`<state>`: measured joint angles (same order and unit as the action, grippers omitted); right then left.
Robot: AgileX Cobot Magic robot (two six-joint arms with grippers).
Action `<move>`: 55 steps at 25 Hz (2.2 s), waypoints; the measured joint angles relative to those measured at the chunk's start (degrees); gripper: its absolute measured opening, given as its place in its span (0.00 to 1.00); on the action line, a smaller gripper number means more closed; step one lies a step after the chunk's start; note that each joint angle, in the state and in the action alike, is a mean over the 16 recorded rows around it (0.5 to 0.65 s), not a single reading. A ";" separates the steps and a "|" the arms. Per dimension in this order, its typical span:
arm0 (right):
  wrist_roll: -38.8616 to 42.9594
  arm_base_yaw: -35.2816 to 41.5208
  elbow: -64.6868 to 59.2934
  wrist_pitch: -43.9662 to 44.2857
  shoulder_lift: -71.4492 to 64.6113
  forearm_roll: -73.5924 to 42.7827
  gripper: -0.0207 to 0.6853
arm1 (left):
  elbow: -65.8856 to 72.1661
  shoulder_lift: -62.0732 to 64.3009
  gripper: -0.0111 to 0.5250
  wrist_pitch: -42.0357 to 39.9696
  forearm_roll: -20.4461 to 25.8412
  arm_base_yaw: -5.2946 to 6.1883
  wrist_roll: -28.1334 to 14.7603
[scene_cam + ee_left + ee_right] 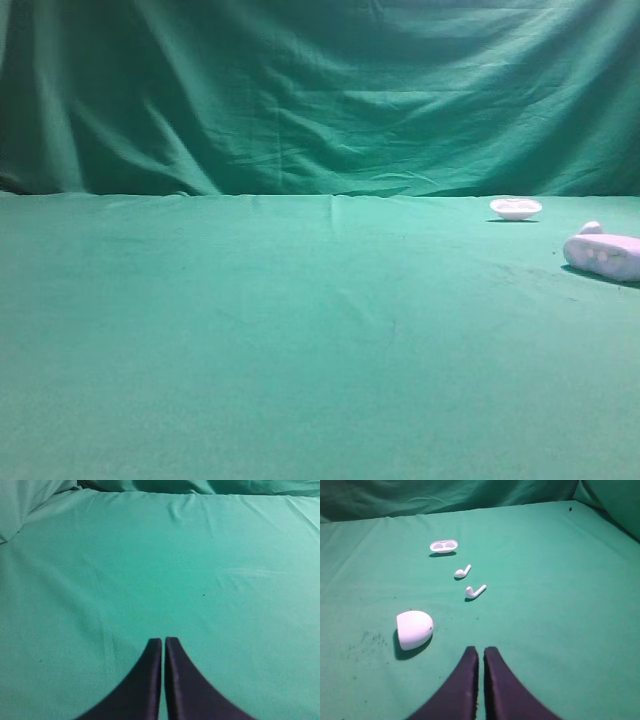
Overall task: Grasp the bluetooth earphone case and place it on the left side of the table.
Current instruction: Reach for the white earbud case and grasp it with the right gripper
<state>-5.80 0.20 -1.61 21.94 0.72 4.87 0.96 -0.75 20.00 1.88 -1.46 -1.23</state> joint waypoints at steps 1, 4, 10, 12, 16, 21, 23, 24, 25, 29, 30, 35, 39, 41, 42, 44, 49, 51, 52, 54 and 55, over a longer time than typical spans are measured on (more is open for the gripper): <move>0.00 0.00 0.00 0.00 0.00 -0.01 0.03 | 0.00 0.00 0.02 0.00 0.00 0.00 0.00; 0.00 0.00 0.00 0.00 0.00 -0.04 0.03 | 0.00 0.00 0.02 0.00 0.00 0.00 0.00; 0.00 0.00 0.00 -0.01 0.00 -0.10 0.03 | 0.00 0.00 0.02 0.00 0.00 0.00 0.00; -0.01 0.00 0.00 -0.10 0.00 -0.15 0.03 | 0.00 0.00 0.02 0.00 0.00 0.00 0.00; 0.27 0.00 0.00 -1.73 0.00 0.98 0.03 | 0.00 0.00 0.02 0.00 0.00 0.00 0.00; 1.11 0.00 0.00 -8.02 0.00 5.85 0.03 | 0.00 0.00 0.02 0.00 0.00 0.00 0.00; 1.39 0.00 0.17 -10.55 -0.02 8.08 0.03 | 0.00 0.00 0.02 0.00 0.00 0.00 0.00; 1.47 0.00 0.42 -11.63 -0.11 9.20 0.03 | 0.00 0.00 0.02 0.00 0.00 0.00 0.00; 1.48 0.00 0.83 -12.57 -0.34 10.32 0.03 | 0.00 0.00 0.02 0.00 0.00 0.00 0.00; 0.90 0.00 4.27 -14.03 -3.40 14.71 0.03 | 0.00 0.00 0.02 0.00 0.00 0.00 0.00; 0.63 0.00 5.49 -13.67 -4.74 15.62 0.03 | 0.00 0.00 0.02 0.00 0.00 0.00 0.00; -1.35 -0.17 12.52 -7.30 -14.31 17.40 0.03 | 0.00 0.00 0.02 0.00 0.00 0.00 0.00; -4.42 -0.84 18.72 0.46 -24.53 17.26 0.03 | 0.00 0.00 0.02 0.00 0.00 0.00 0.00; -6.29 -1.32 21.63 4.12 -29.94 17.13 0.03 | 0.00 0.00 0.02 0.00 0.00 0.00 0.00; -7.21 -1.64 22.97 5.84 -32.61 16.99 0.03 | 0.00 0.00 0.02 0.00 0.00 0.00 0.00; -8.78 -2.53 25.56 8.99 -38.09 16.31 0.03 | 0.00 0.00 0.02 0.00 0.00 0.00 0.00; -10.01 -6.12 31.96 14.44 -51.15 11.64 0.03 | 0.00 0.00 0.02 0.00 0.00 0.00 0.00; -9.88 -7.75 34.72 16.13 -56.02 9.08 0.03 | 0.00 0.00 0.02 0.00 0.00 0.00 0.00; -9.66 -8.57 36.22 16.90 -58.52 7.71 0.03 | 0.00 0.00 0.02 0.00 0.00 0.00 0.00; -8.75 -10.16 39.20 18.20 -63.32 4.95 0.04 | 0.00 0.00 0.02 0.00 0.00 0.00 0.00; -8.07 -10.92 40.61 18.69 -65.67 3.57 0.05 | 0.00 0.00 0.02 0.00 0.00 0.00 0.00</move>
<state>-13.87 -10.72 39.00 40.63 -64.95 8.43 0.96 -0.75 20.00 1.88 -1.46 -1.23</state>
